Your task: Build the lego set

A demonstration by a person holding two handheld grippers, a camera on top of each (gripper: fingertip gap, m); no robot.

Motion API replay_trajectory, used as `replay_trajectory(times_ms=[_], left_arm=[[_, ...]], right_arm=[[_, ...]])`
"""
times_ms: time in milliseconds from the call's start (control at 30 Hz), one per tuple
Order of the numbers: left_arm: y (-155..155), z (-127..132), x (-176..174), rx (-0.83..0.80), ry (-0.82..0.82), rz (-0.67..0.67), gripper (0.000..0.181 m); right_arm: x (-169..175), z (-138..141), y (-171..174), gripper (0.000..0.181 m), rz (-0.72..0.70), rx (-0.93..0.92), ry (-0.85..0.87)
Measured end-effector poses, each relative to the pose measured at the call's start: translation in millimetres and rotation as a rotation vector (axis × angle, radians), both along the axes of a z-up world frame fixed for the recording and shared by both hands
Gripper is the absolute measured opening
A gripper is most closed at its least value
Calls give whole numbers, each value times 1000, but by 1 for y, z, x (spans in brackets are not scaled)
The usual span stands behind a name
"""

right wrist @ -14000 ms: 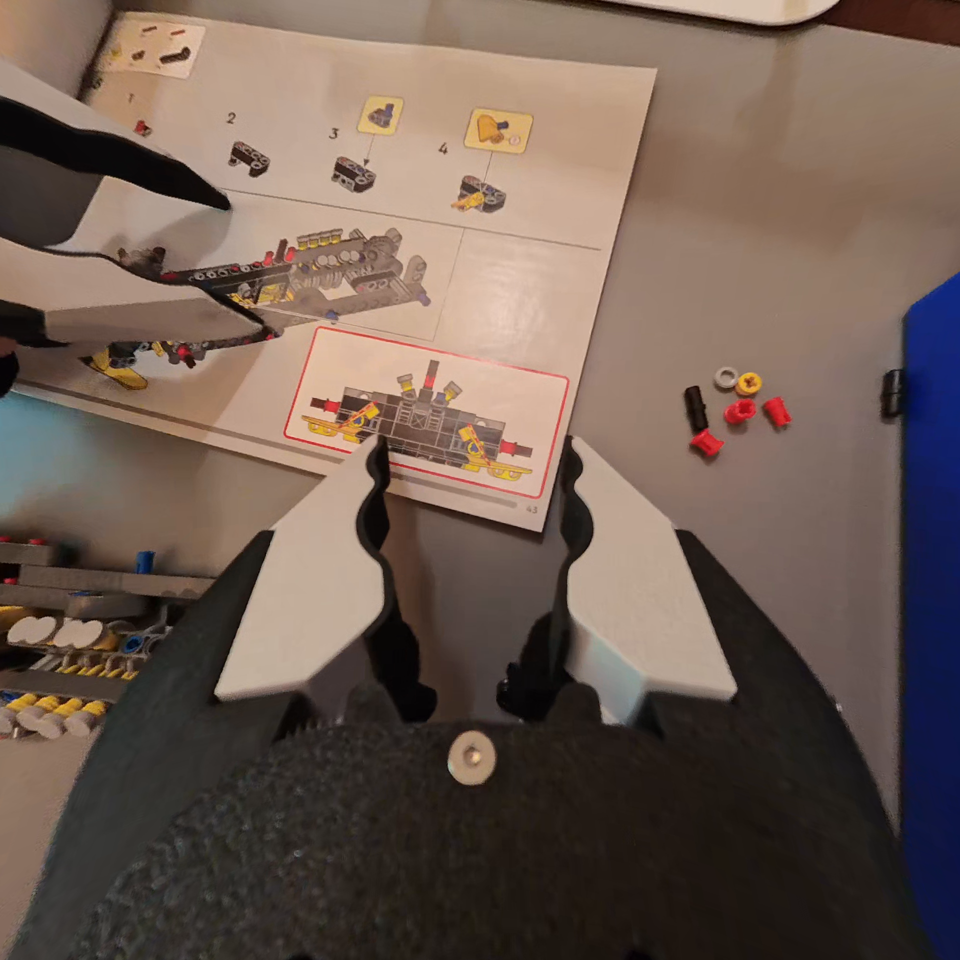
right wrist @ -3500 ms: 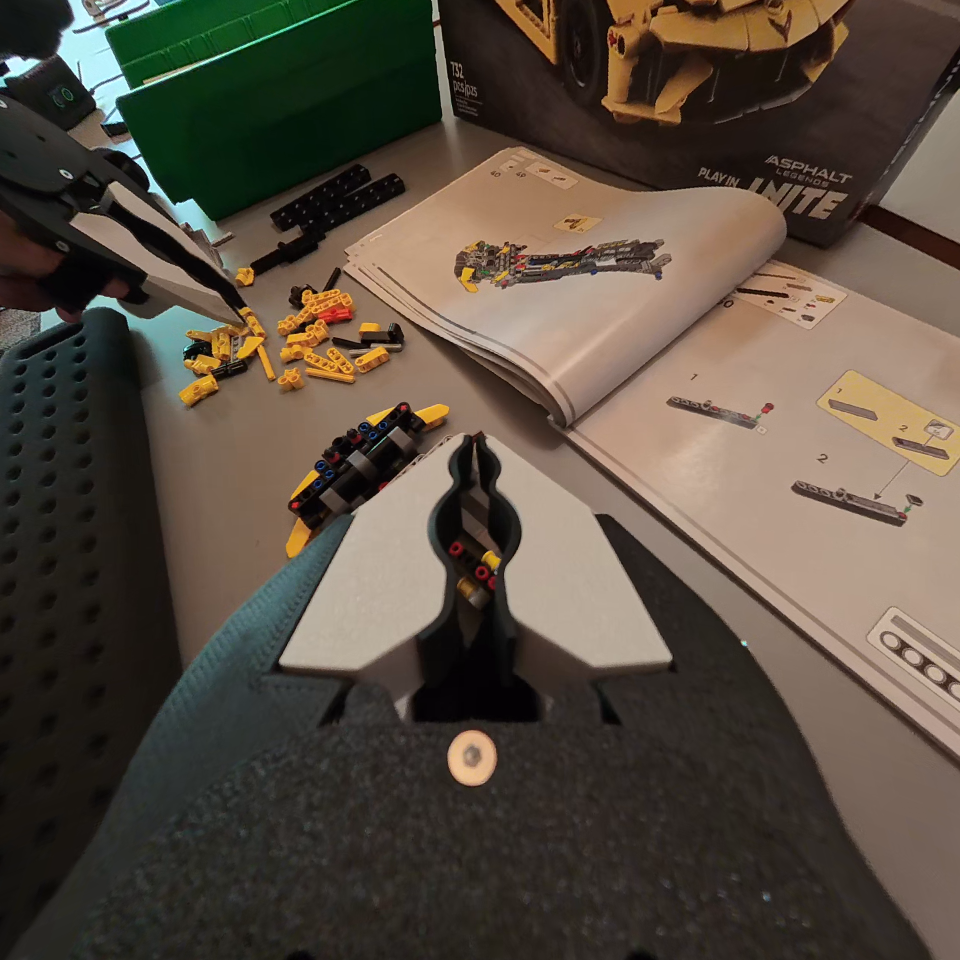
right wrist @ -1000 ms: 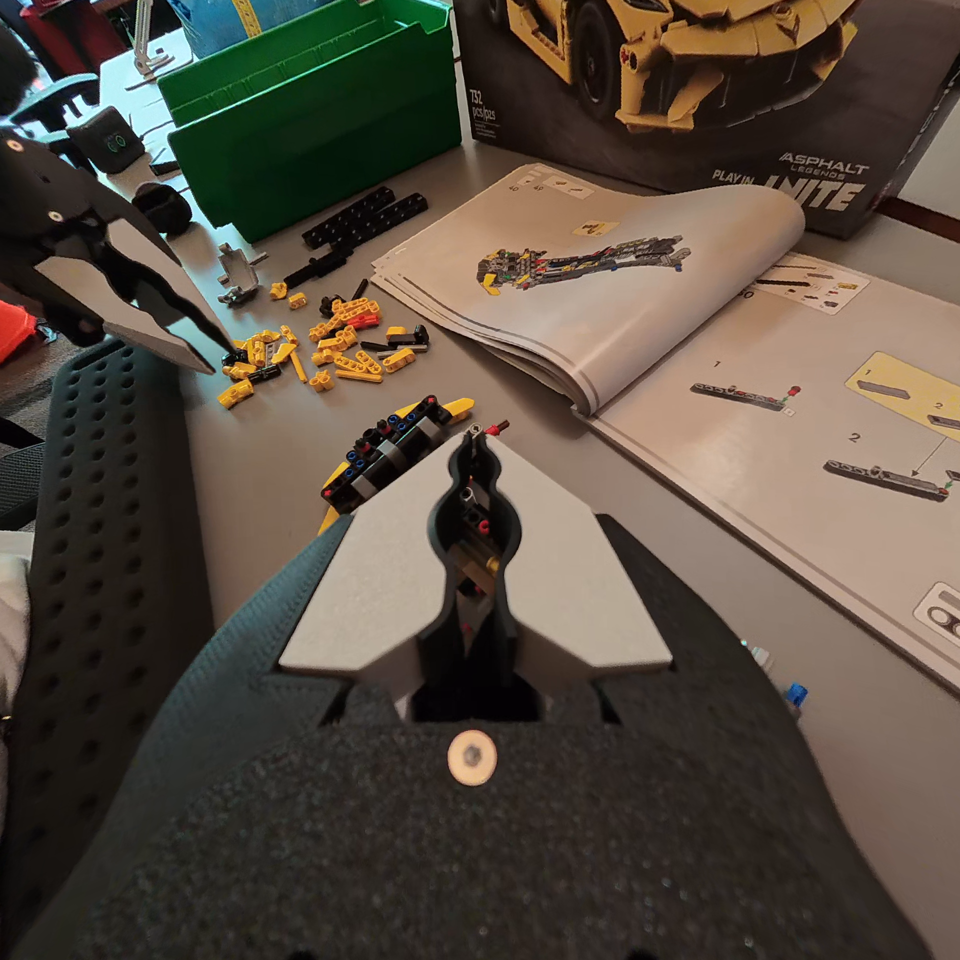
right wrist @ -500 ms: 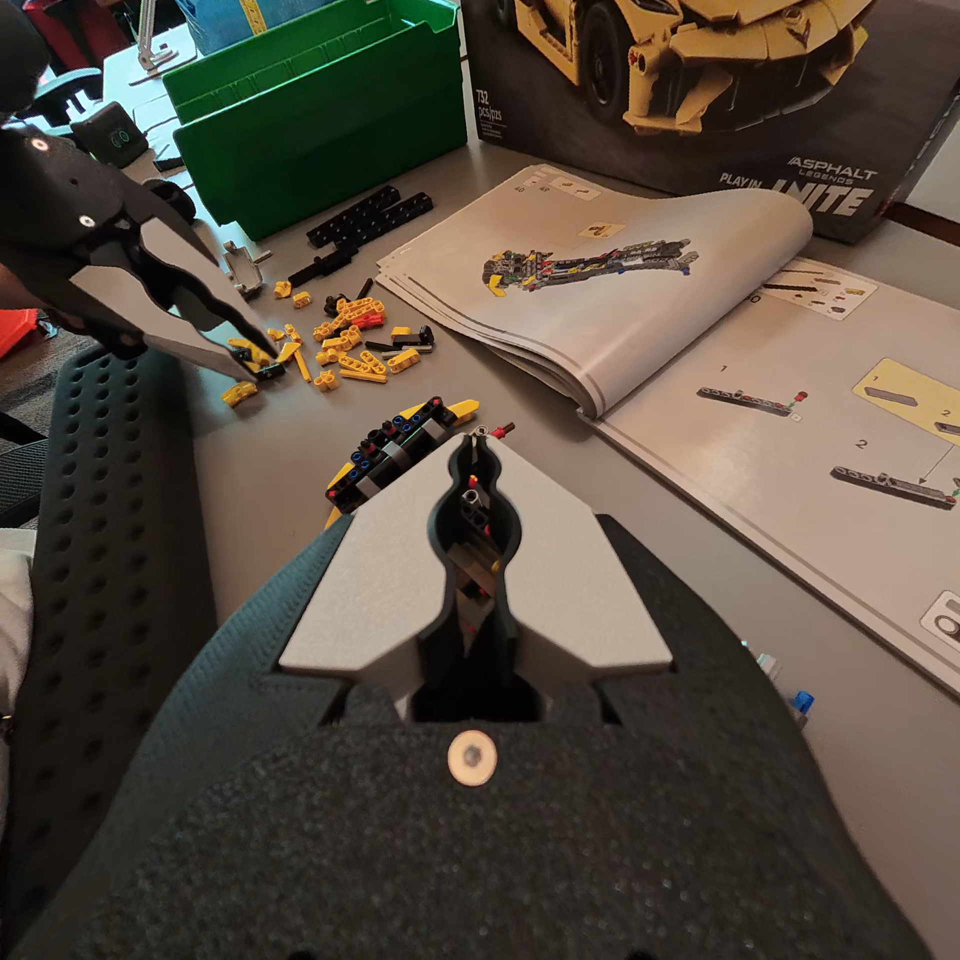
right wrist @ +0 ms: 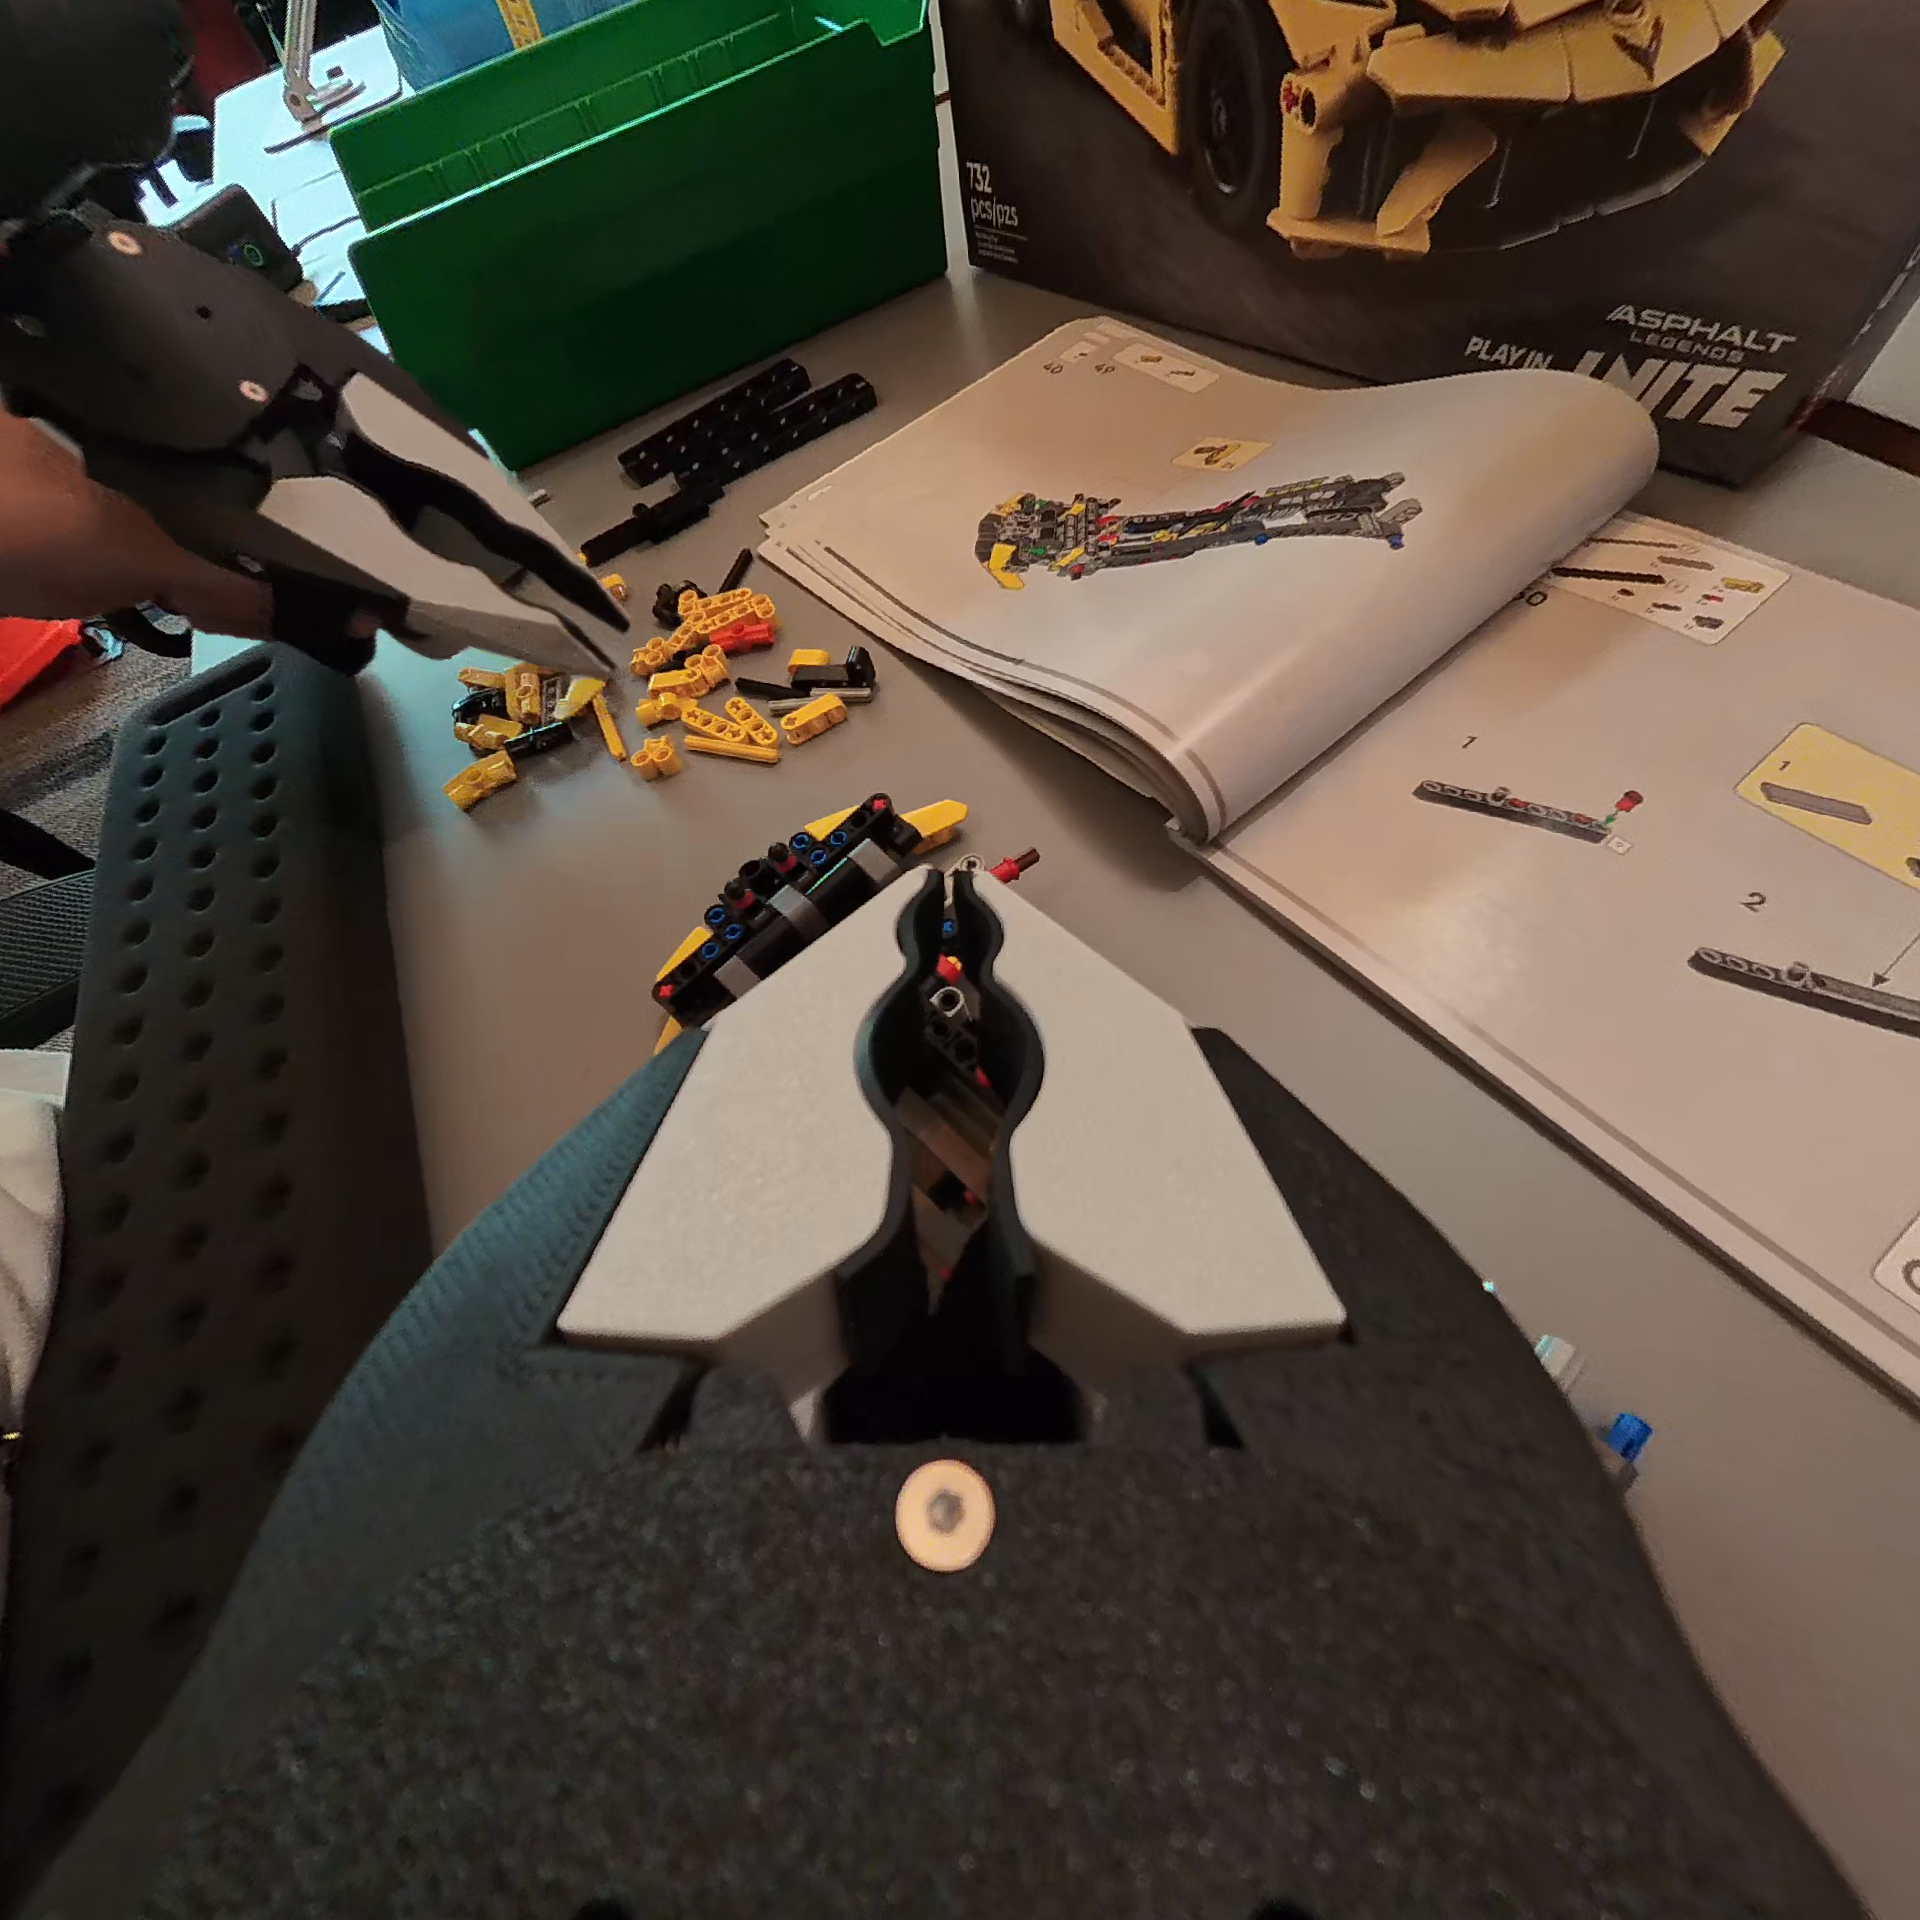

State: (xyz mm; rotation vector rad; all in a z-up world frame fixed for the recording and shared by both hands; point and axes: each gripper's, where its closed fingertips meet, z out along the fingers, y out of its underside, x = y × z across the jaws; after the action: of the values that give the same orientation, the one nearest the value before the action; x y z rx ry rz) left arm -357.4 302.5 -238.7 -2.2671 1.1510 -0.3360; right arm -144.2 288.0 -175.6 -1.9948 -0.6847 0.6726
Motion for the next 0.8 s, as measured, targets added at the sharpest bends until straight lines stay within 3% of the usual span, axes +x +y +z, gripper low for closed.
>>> replay_trajectory(times_ms=[133, 367, 600, 800], left_arm=[[8, -4, -6, -15, -3, 50, 19], [4, 0, 18, 16, -14, -31, 14], [9, -7, 19, -24, -19, -9, 10], [5, -8, 22, -1, 28, -76, 10]], right_arm=[[1, -1, 0, 1, -1, -1, -4], [2, -1, 0, 1, -4, -3, -5], [4, -3, 0, 1, -8, -10, -7], [5, -4, 1, 1, -8, -14, -4]])
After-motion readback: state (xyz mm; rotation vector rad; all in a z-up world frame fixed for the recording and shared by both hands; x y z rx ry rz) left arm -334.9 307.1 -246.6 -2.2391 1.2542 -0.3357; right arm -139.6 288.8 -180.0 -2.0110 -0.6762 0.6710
